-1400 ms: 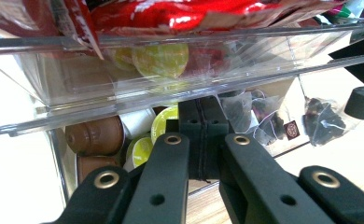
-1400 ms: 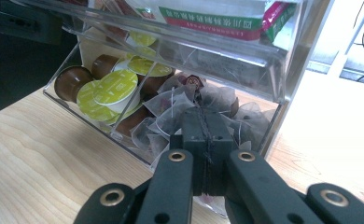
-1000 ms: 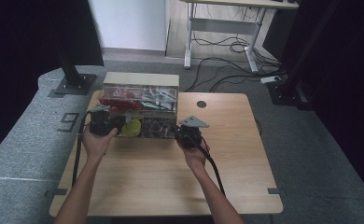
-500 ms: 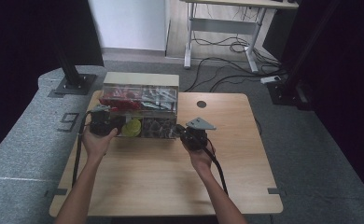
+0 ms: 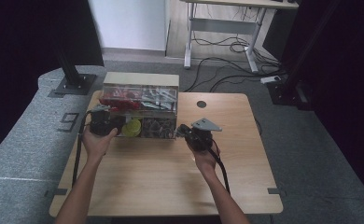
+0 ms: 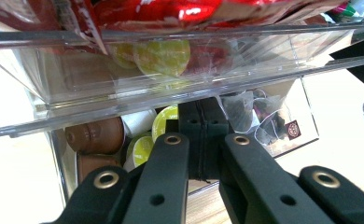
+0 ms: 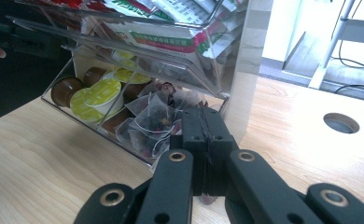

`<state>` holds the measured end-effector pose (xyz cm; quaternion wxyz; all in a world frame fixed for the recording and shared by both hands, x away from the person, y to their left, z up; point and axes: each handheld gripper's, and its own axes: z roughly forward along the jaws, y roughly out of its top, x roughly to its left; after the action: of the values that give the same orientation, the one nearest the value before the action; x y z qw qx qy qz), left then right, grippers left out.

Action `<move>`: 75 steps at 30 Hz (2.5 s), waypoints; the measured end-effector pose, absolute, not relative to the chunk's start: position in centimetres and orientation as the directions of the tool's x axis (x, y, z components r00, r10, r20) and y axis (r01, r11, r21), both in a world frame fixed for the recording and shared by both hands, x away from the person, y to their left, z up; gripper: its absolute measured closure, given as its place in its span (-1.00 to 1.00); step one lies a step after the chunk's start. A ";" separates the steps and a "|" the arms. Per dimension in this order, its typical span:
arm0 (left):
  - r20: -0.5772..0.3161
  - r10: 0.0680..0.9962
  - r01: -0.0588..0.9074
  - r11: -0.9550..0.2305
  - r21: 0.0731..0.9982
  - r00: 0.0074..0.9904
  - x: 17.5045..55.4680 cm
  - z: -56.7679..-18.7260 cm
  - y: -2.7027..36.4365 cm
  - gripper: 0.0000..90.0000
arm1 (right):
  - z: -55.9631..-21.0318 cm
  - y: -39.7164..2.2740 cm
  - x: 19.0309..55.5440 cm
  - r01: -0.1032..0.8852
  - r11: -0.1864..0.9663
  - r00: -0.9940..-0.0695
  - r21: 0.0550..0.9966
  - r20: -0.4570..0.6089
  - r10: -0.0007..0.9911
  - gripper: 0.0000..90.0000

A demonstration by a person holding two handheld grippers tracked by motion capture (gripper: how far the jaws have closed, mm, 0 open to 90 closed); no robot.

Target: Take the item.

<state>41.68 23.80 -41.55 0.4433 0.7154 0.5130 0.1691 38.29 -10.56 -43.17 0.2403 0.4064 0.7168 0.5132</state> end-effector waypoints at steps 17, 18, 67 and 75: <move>-0.214 0.883 0.587 -0.082 0.806 0.418 41.8 -41.5 23.8 1.00 | -42.5 -12.7 38.0 0.328 0.130 -0.526 0.936 0.067 0.848 0.98; -0.214 0.883 0.587 -0.082 0.806 0.418 41.8 -41.5 23.8 1.00 | -42.4 -12.9 38.0 0.328 0.129 -0.523 0.936 0.067 0.849 0.98; -0.208 0.885 0.584 -0.085 0.807 0.416 41.5 -41.4 23.9 0.99 | -43.4 -17.3 35.6 0.331 0.118 -0.479 0.936 0.059 0.876 0.98; -0.209 0.885 0.585 -0.084 0.807 0.416 41.6 -41.4 23.8 0.99 | -43.7 -17.1 35.0 0.331 0.126 -0.492 0.935 0.057 0.869 0.97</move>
<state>41.55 23.80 -41.44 0.4412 0.7164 0.5130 0.1700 34.95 -17.11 -43.74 0.2667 0.4278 0.7014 0.5039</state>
